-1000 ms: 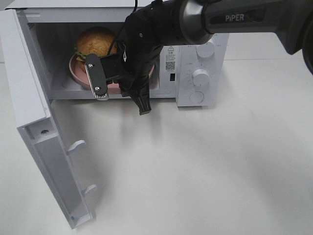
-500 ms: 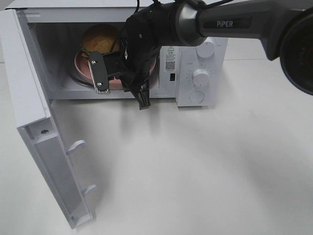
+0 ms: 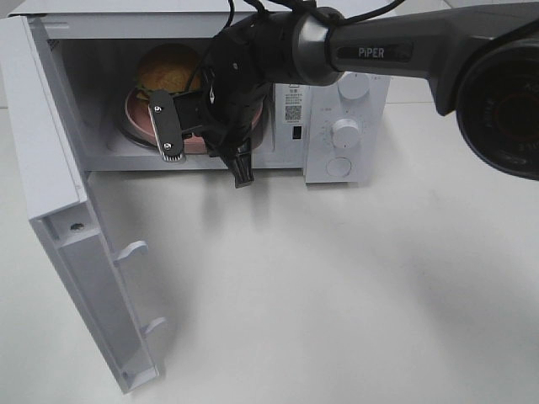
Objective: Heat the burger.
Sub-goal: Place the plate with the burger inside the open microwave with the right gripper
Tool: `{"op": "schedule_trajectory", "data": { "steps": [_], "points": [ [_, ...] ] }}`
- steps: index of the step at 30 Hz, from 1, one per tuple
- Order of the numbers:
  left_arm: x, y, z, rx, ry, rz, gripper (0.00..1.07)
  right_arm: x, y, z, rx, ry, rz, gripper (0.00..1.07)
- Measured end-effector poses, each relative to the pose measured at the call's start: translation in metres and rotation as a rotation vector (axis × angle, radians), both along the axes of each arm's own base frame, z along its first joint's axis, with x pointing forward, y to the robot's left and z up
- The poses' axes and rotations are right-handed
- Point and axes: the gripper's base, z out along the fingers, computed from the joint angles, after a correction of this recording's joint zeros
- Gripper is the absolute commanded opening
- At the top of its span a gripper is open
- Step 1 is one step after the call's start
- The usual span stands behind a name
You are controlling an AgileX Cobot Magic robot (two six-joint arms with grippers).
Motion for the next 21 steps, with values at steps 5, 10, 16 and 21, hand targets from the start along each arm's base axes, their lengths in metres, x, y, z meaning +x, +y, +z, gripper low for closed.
{"op": "schedule_trajectory", "data": {
  "steps": [5,10,16,21],
  "points": [
    [0.0000,0.0000,0.0000,0.000,0.000,0.000,1.00,-0.0004,0.0006,0.0002,0.000,0.002,0.012,0.03],
    [0.0000,0.0000,0.0000,0.000,0.000,0.000,1.00,0.0004,0.0016,0.0009,0.008,-0.011,0.021,0.11],
    [0.0000,0.0000,0.0000,0.000,0.000,0.000,1.00,0.0041,0.0054,0.0066,0.048,-0.056,0.030,0.28],
    [0.0000,0.0000,0.0000,0.000,0.000,0.000,1.00,0.0048,0.0062,0.0075,0.060,-0.063,0.026,0.40]
  ]
}}
